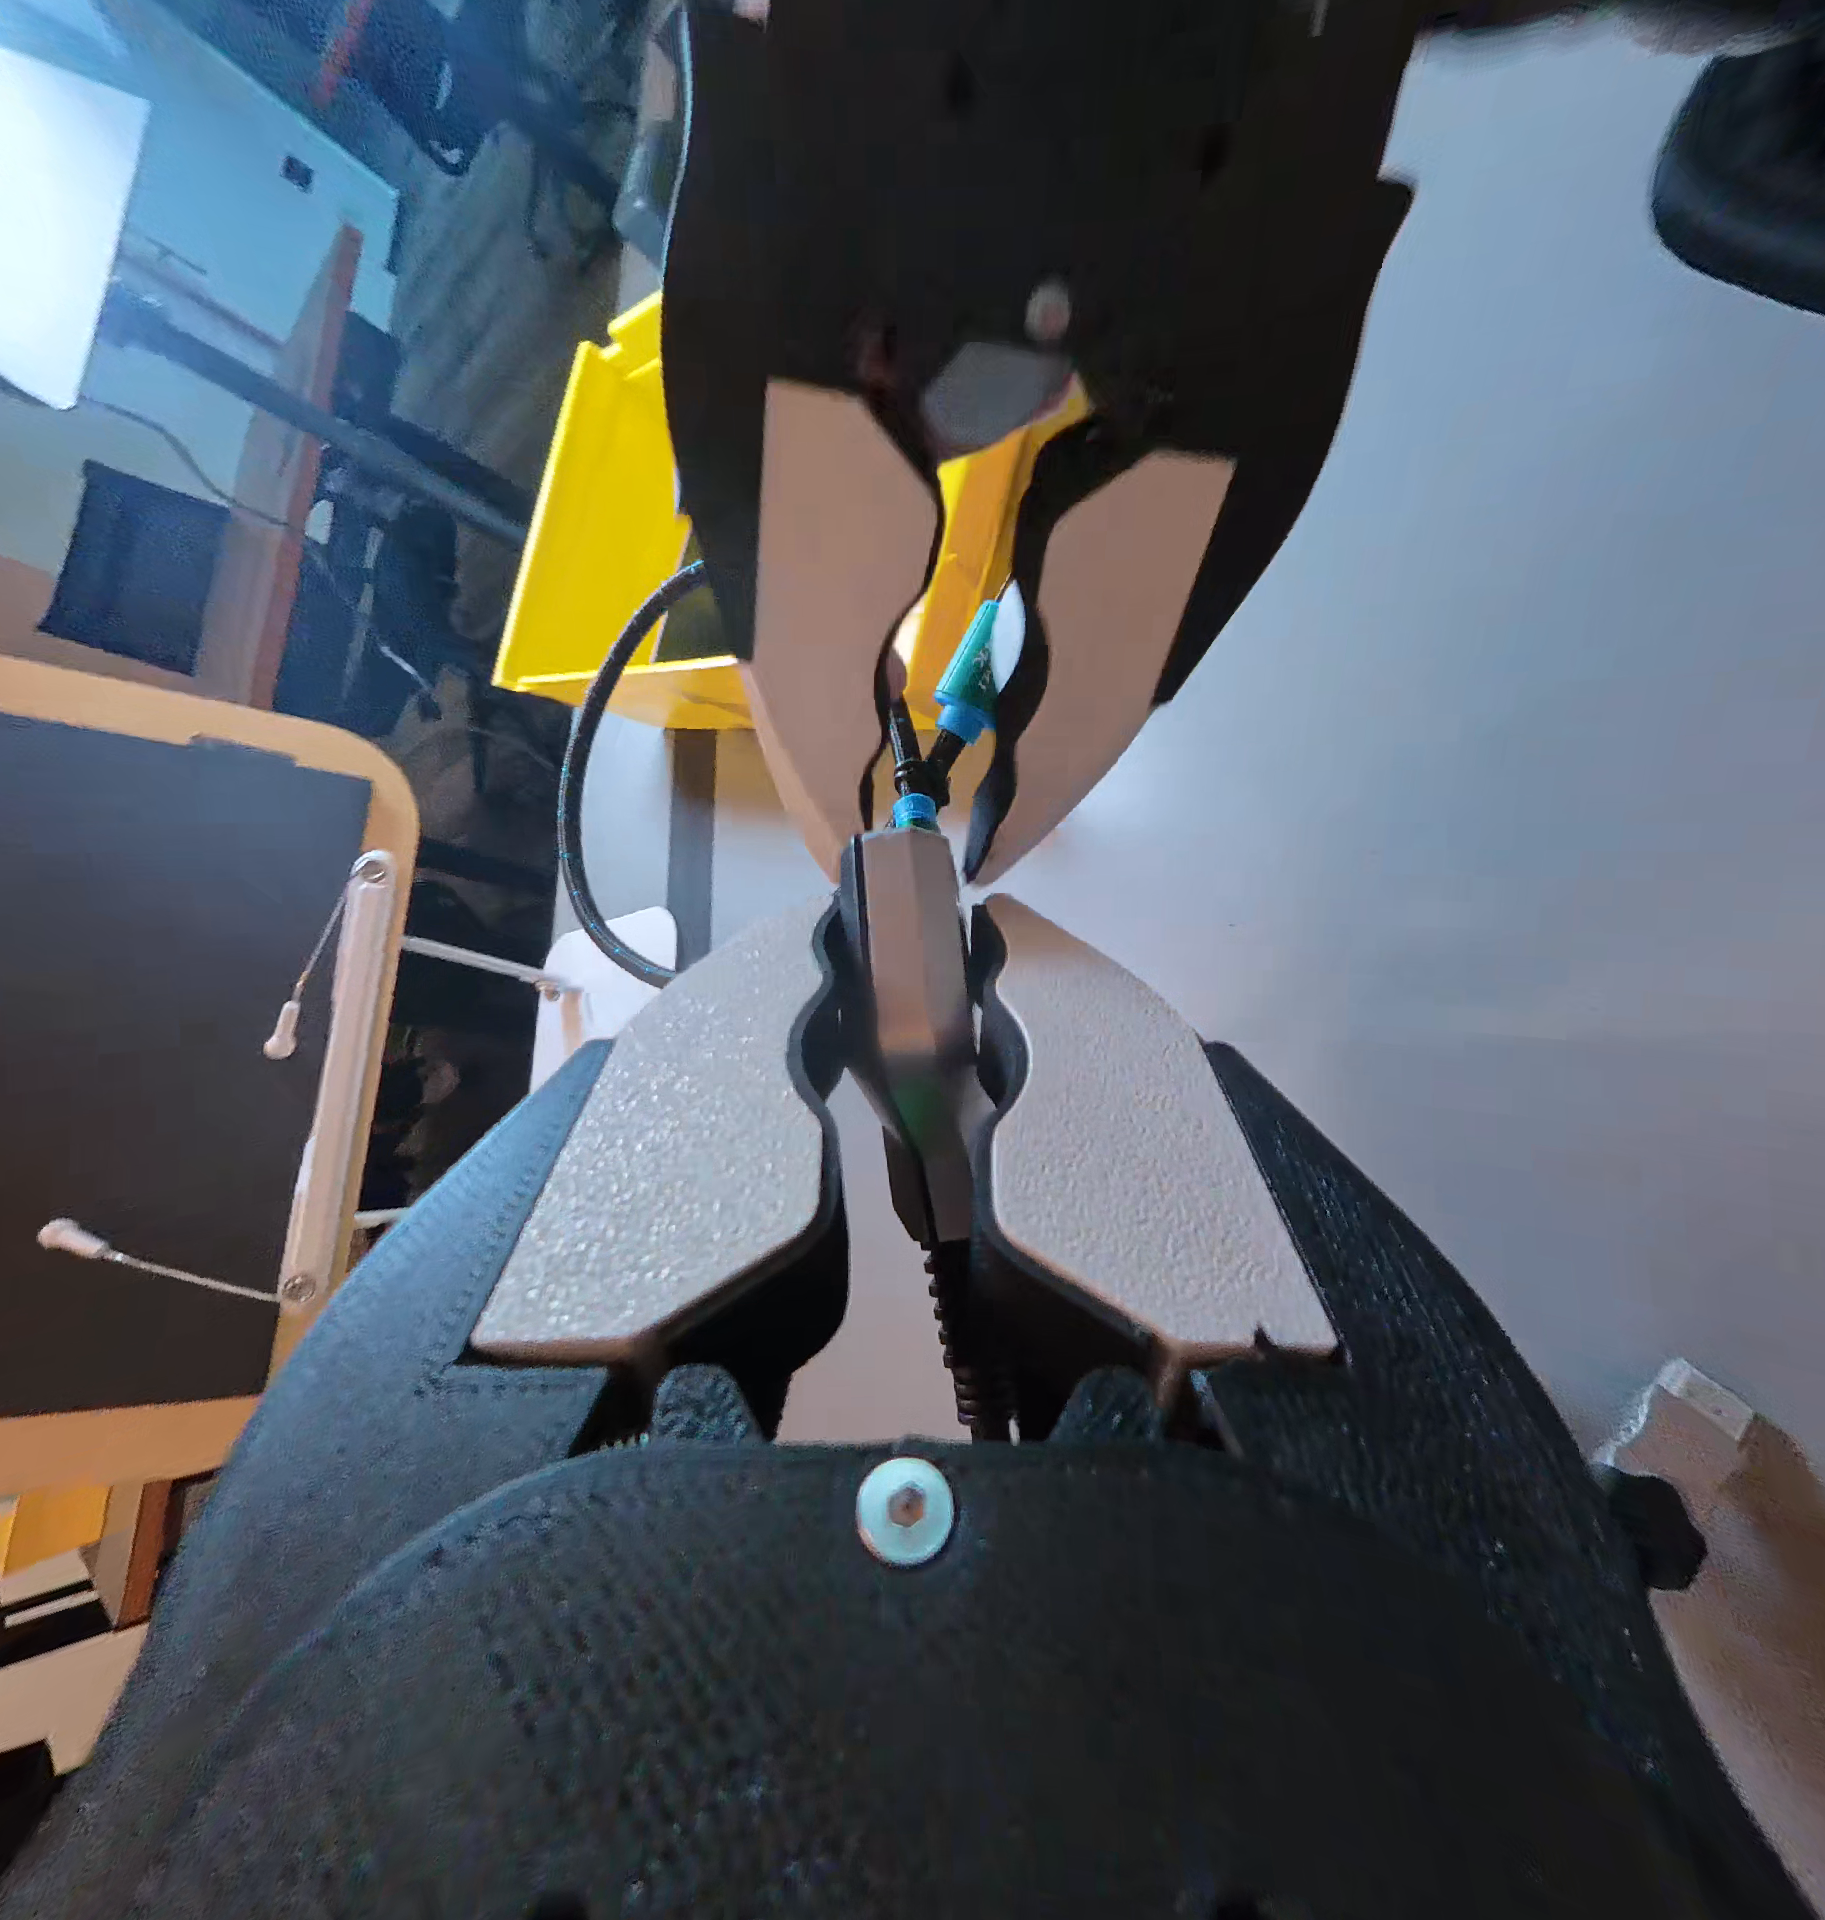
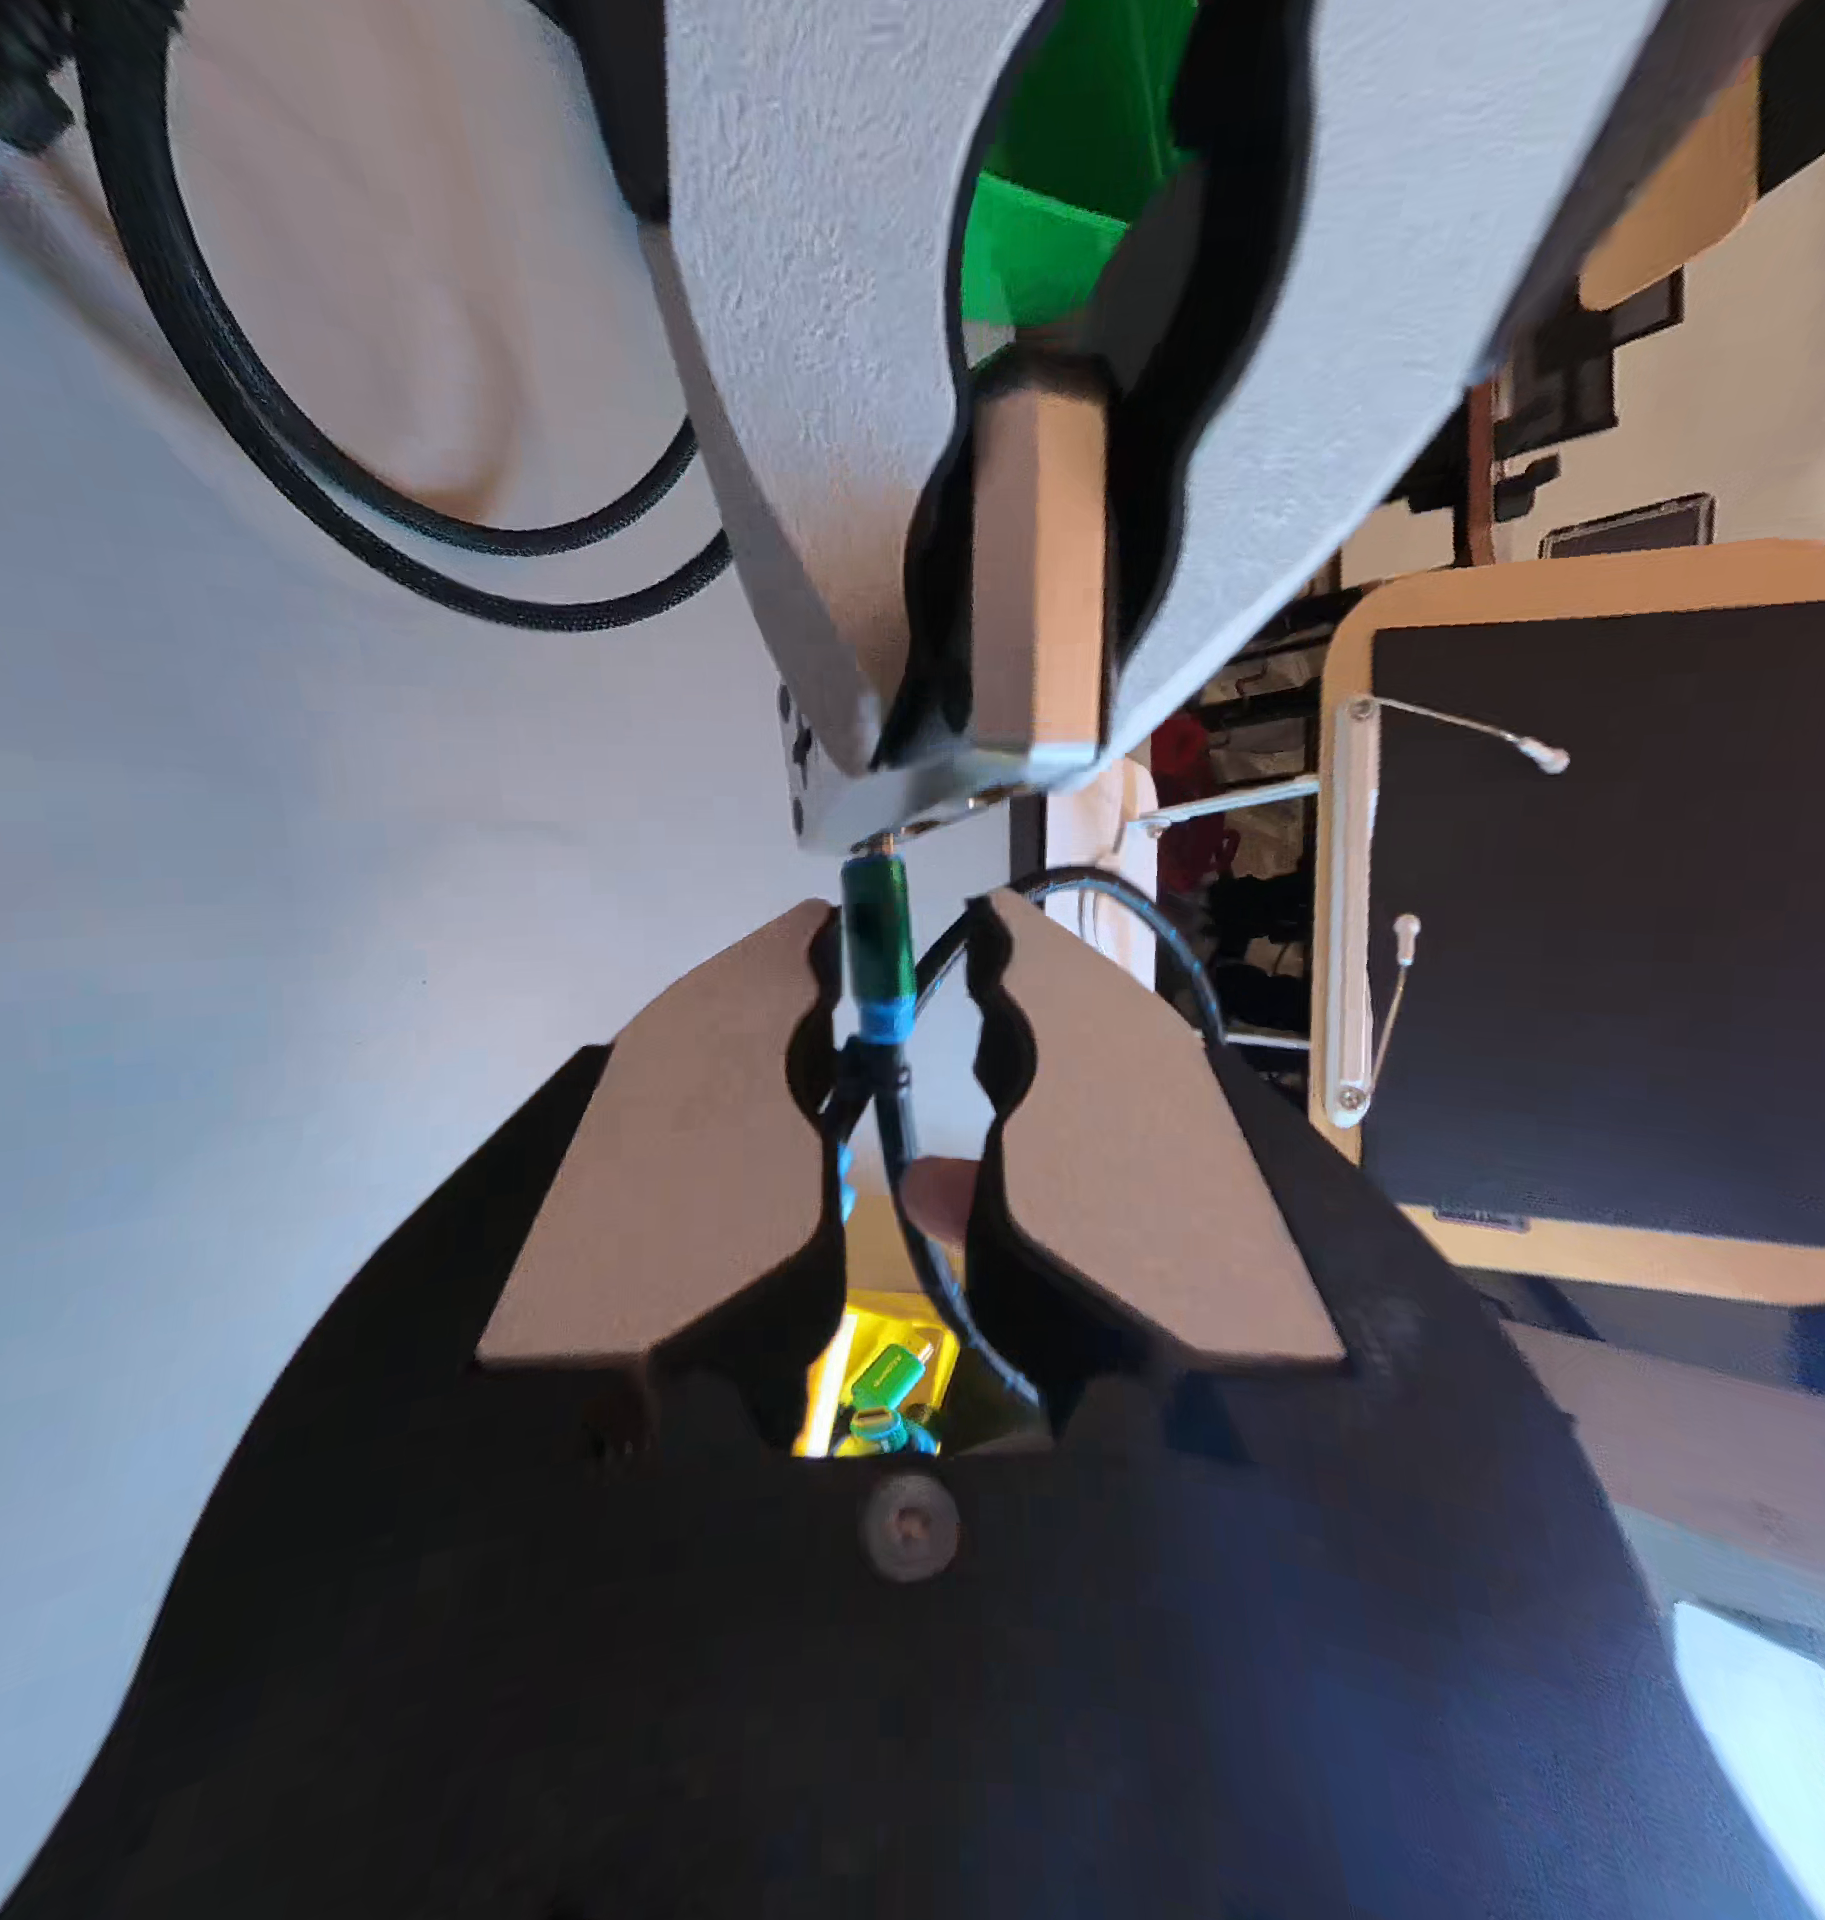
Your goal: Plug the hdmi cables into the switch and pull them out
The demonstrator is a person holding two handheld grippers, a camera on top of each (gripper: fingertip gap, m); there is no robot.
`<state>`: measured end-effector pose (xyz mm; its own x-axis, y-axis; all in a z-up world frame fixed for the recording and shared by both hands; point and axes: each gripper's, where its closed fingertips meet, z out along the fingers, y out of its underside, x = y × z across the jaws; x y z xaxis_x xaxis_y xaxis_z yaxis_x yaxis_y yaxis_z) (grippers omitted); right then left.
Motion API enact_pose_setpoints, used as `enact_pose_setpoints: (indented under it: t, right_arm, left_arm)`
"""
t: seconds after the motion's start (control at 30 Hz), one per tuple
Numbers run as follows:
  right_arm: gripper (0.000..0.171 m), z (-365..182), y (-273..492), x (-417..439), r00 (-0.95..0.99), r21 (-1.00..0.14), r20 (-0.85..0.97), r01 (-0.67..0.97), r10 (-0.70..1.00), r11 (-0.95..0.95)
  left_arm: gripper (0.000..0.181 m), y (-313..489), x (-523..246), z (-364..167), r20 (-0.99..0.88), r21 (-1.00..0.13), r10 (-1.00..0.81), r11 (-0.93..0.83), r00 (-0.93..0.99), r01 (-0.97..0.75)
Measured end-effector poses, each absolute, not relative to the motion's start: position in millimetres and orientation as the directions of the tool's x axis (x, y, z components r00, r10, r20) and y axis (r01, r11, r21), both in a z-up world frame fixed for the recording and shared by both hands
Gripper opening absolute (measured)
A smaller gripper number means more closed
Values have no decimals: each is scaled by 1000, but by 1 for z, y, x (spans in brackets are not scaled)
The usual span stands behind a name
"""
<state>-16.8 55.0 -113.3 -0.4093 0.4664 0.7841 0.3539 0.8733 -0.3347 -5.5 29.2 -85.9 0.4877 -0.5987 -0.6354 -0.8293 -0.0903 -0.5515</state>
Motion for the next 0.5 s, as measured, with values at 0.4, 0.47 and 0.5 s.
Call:
enact_pose_setpoints:
  t: [0.4,0.47,0.5]
  right_arm:
    - [10,-109,61,-11,-415,-371,770,328,485,869]
    - [9,-102,65,-8,-394,-395,771,319,500,861]
    - [9,-98,66,-6,-385,-412,769,310,510,857]
  left_arm:
    - [37,36,-11,-83,-595,-625,-583,-97,553,-775]
    - [39,38,-18,-90,-609,-599,-583,-108,539,-794]
    - [40,39,-21,-93,-617,-584,-585,-108,527,-804]
